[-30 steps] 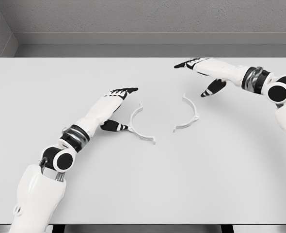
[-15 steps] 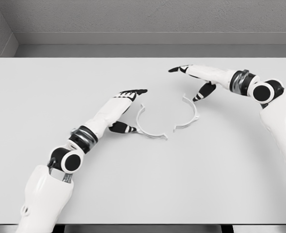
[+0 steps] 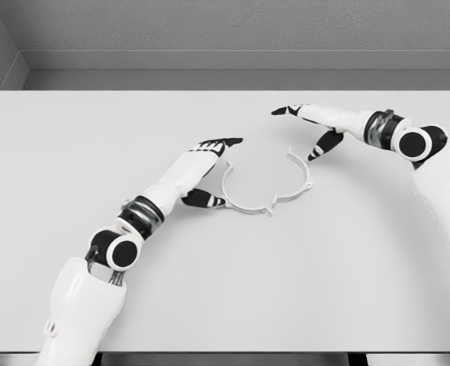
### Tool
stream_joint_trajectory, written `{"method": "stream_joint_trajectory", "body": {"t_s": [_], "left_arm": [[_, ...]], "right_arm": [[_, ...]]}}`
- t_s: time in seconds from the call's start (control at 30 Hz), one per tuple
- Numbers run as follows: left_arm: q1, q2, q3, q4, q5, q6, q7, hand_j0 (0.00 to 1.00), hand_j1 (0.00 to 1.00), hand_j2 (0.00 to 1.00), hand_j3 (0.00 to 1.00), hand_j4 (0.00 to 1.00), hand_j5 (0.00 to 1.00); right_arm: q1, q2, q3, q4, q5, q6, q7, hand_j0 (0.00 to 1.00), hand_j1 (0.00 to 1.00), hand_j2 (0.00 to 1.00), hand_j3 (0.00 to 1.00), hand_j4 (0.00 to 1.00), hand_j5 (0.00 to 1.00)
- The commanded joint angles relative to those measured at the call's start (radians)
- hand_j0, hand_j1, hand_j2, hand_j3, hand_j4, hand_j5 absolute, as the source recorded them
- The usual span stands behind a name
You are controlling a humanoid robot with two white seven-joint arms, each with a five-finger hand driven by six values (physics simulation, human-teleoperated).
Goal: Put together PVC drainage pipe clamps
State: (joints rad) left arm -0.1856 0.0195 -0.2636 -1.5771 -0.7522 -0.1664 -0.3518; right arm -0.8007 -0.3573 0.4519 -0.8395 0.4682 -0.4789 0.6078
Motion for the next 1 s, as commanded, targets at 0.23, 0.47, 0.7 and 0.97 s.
{"method": "stream_joint_trajectory", "body": {"t_s": [0.23,0.47,0.7,0.97], "left_arm": [[0.003,-0.001,0.009,-0.007,0.011,-0.001,0.001,1.00,1.00,1.00,1.00,1.00,1.00],[0.009,0.008,0.010,-0.020,0.017,-0.002,0.001,1.00,1.00,1.00,1.00,1.00,1.00],[0.026,0.020,0.006,-0.012,0.014,-0.001,0.001,1.00,1.00,1.00,1.00,1.00,1.00],[0.015,0.016,0.001,0.011,0.008,-0.001,0.001,1.00,1.00,1.00,1.00,1.00,1.00]], "right_arm": [[0.003,-0.012,0.001,-0.003,-0.005,0.002,0.001,1.00,1.00,1.00,1.00,1.00,1.00],[0.003,-0.009,0.022,-0.003,-0.005,0.002,0.001,1.00,1.00,1.00,1.00,1.00,1.00],[0.003,-0.005,0.040,-0.004,-0.006,0.002,0.001,1.00,1.00,1.00,1.00,1.00,1.00],[0.003,-0.003,0.040,-0.006,-0.006,0.002,0.000,1.00,1.00,1.00,1.00,1.00,1.00]]}}
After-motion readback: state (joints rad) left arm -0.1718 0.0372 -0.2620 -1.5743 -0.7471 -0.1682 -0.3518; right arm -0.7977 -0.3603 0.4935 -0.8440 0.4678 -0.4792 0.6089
